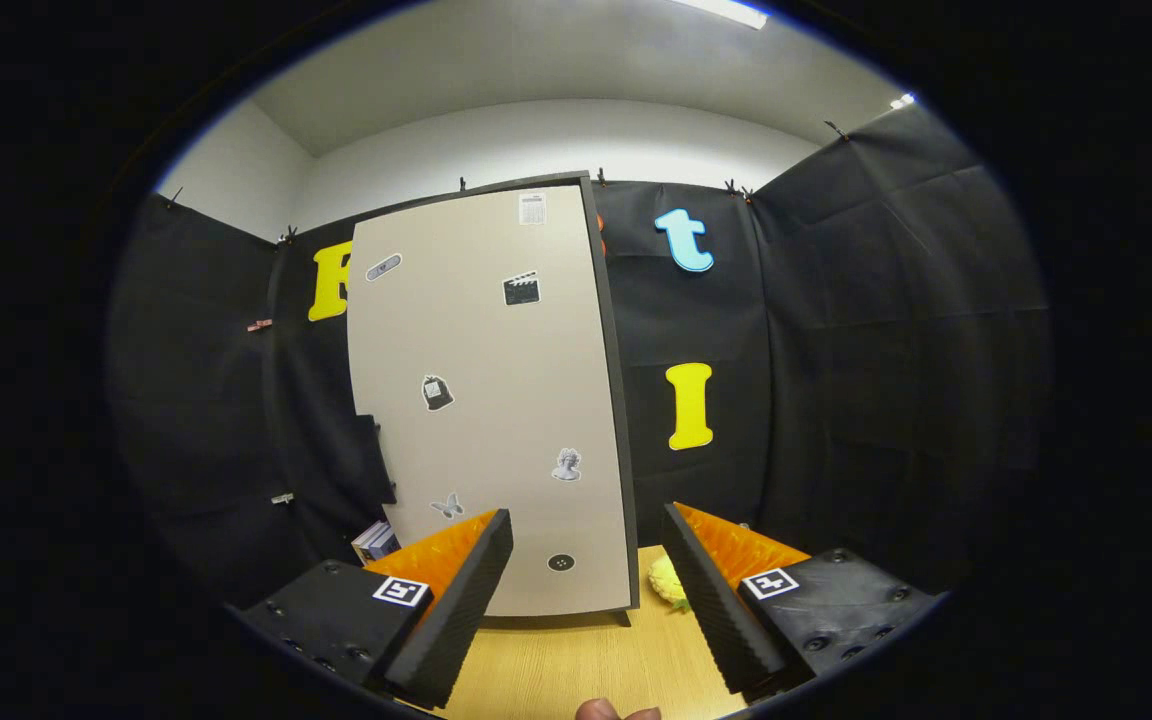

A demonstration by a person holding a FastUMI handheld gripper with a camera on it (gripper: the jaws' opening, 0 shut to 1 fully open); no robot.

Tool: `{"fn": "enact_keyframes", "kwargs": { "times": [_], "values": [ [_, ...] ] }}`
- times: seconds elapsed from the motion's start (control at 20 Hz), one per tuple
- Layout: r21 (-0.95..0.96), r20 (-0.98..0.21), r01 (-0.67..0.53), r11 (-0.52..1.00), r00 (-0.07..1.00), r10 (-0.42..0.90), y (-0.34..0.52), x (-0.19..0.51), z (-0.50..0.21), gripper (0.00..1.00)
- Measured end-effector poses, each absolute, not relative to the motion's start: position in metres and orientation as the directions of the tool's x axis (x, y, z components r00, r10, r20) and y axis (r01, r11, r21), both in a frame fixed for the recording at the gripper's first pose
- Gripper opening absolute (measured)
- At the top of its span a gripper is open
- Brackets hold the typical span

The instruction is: Open the shoe cabinet door, grab the shoes and put them into the shoe cabinet, then close the shoe cabinet door.

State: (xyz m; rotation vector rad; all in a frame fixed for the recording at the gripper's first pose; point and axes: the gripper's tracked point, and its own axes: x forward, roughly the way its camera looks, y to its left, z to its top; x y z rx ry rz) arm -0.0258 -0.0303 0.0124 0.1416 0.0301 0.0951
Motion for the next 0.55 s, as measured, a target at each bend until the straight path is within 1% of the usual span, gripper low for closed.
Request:
{"fn": "enact_keyframes", "kwargs": {
  "times": [0.55],
  "values": [
    [0.137, -0.019, -0.07, 0.988, 0.997, 0.073, -0.0407, -0.0191, 0.0116, 0.98]
  ]
}}
